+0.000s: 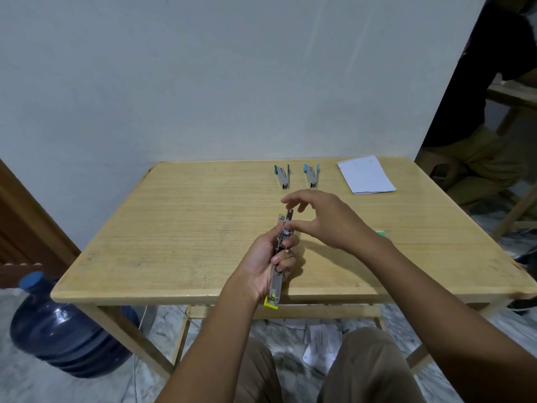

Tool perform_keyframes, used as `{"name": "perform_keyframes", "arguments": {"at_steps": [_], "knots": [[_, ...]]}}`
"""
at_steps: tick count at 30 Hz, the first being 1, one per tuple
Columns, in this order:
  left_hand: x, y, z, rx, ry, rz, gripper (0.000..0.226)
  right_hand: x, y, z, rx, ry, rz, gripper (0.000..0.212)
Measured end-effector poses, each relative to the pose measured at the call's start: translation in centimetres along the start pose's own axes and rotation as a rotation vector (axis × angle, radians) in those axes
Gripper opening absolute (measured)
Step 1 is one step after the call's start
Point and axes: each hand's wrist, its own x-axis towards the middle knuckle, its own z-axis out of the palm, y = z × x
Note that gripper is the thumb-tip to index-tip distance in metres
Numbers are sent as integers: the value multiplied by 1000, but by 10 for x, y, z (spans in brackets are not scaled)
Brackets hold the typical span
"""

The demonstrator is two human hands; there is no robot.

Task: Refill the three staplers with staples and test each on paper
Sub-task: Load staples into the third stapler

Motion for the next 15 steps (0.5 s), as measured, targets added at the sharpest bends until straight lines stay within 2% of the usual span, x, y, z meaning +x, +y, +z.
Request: {"name": "perform_keyframes", "arguments": {"at_steps": [3,5,9,13,15], "knots": [[1,0,-1,-21,4,-24,34,-5,9,2,-21,76,-8,16],[1,0,-1,-38,7,-26,35,-9,12,2,-45,61,-24,8],[2,0,-1,-44,28,-8,38,-14,14,7,-136,28,-78,13],[2,0,-1,-32,68,-4,39,-19,14,9,-100,58,-145,16],[2,0,-1,-13,92,1,37,-23,12,8,-90,15,-189,24]]}}
